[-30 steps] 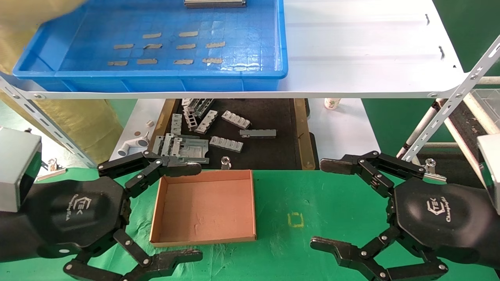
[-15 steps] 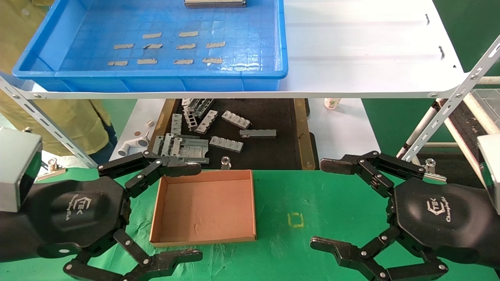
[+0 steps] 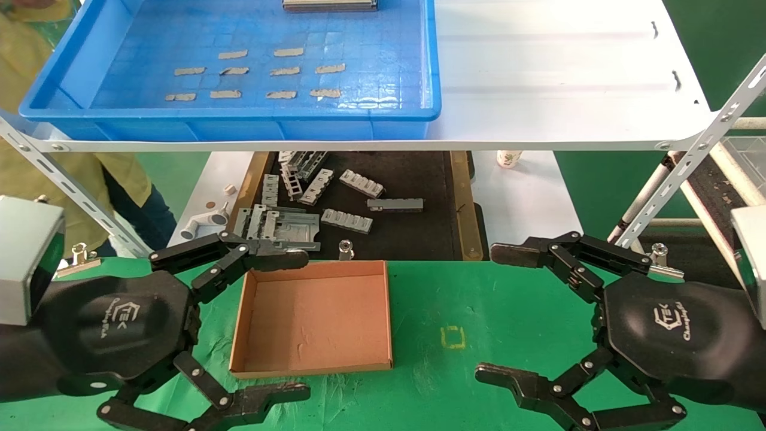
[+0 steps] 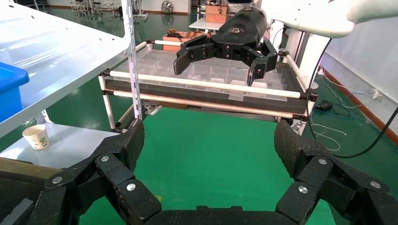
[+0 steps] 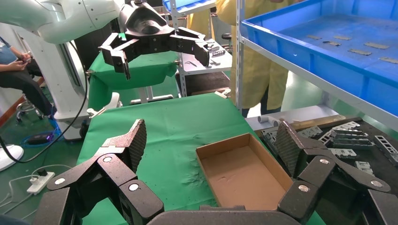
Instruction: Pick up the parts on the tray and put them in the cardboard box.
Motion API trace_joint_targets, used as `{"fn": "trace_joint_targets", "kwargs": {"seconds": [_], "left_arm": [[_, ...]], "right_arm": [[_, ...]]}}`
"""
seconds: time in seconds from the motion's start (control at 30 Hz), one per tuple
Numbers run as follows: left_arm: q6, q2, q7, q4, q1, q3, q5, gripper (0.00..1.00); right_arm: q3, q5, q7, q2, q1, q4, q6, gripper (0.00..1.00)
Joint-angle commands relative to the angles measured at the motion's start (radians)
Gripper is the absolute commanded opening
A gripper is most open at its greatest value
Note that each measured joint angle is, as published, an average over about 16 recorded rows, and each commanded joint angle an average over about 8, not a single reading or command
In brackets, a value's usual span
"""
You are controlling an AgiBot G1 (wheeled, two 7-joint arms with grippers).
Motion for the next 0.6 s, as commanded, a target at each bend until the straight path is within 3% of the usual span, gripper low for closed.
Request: {"fn": "trace_joint_targets", "kwargs": {"seconds": [0.03, 0.6], "left_arm": [[0.0, 0.0, 0.0, 0.0, 0.0, 0.0, 0.0, 1.0], [0.0, 0.0, 0.0, 0.0, 0.0, 0.0, 0.0, 1.0]], "right_arm": [[0.0, 0.0, 0.0, 0.0, 0.0, 0.0, 0.0, 1.0], [0.0, 0.0, 0.0, 0.0, 0.0, 0.0, 0.0, 1.0]]}}
